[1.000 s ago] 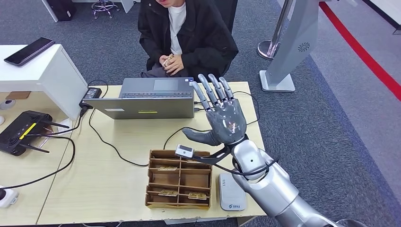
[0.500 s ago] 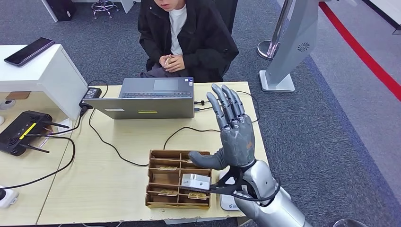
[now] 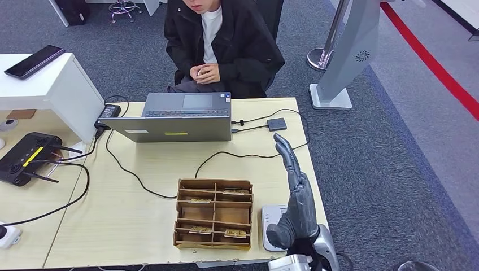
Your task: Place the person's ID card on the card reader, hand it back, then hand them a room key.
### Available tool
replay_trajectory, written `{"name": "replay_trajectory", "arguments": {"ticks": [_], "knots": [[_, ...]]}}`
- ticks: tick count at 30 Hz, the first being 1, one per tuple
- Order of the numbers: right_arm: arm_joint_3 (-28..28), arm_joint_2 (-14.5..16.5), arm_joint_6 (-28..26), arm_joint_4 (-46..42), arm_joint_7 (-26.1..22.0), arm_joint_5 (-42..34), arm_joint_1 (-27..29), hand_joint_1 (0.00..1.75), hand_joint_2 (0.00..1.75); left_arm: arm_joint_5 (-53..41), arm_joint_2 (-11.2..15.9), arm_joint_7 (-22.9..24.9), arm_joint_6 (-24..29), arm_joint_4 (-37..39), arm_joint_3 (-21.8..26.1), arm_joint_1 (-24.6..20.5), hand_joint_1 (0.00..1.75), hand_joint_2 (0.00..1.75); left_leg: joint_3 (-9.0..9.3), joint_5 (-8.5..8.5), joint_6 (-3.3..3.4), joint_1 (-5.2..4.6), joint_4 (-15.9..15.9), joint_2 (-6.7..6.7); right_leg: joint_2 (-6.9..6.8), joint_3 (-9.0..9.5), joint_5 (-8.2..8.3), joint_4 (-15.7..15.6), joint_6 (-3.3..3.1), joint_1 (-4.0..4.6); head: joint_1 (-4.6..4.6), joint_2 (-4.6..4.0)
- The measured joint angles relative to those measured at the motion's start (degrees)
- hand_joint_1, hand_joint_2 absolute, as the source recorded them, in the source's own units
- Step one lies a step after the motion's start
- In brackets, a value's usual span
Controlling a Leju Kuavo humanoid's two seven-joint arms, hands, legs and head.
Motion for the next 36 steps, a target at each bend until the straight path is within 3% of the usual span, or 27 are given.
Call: {"name": "replay_trajectory", "arguments": {"ticks": [5, 14, 28, 32, 36], "knots": [[-0.9, -0.4, 3.8, -1.4, -3.7, -5.8, 4.6, 0.00, 0.00, 0.6, 0.0, -0.1, 0.2, 0.0, 0.8, 0.0, 0.00, 0.00, -0.01, 0.00, 0.00, 0.00, 0.0, 0.00, -0.01, 0.01, 0.00, 0.0, 0.00, 0.00, 0.01, 0.00], [-1.5, -0.7, 5.2, -1.8, -5.4, -8.1, 10.1, 0.00, 0.00, 1.3, -0.1, -0.1, 0.4, 0.0, 1.6, 0.1, 0.00, 0.00, 0.00, -0.04, 0.00, 0.00, 0.0, 0.00, -0.01, 0.00, -0.01, 0.0, -0.01, 0.00, 0.01, 0.00], [-1.5, -2.2, 4.9, -0.2, -5.5, -9.9, 12.1, 0.00, 0.00, 1.6, -0.3, 0.1, 0.7, 0.0, 2.2, 0.1, 0.00, 0.00, 0.00, -0.04, 0.00, 0.00, 0.0, 0.01, -0.01, 0.02, -0.01, 0.0, -0.01, 0.00, 0.01, 0.00], [-1.5, -2.5, 4.8, 0.3, -5.5, -9.9, 12.1, 0.00, 1.75, 1.5, -0.3, 0.1, 0.7, 0.0, 2.2, 0.1, 0.00, 0.00, 0.00, -0.04, 0.00, 0.00, 0.0, 0.01, -0.01, 0.01, -0.01, 0.0, -0.01, 0.00, 0.00, 0.00], [-1.5, -2.7, 4.0, 1.3, -4.9, -8.0, 11.8, 0.00, 1.75, 1.2, -0.3, 0.1, 0.7, 0.0, 2.2, 0.1, 0.00, 0.00, 0.00, -0.04, 0.00, 0.00, 0.0, 0.01, -0.01, 0.01, -0.01, 0.0, -0.02, 0.00, 0.00, 0.00]]}}
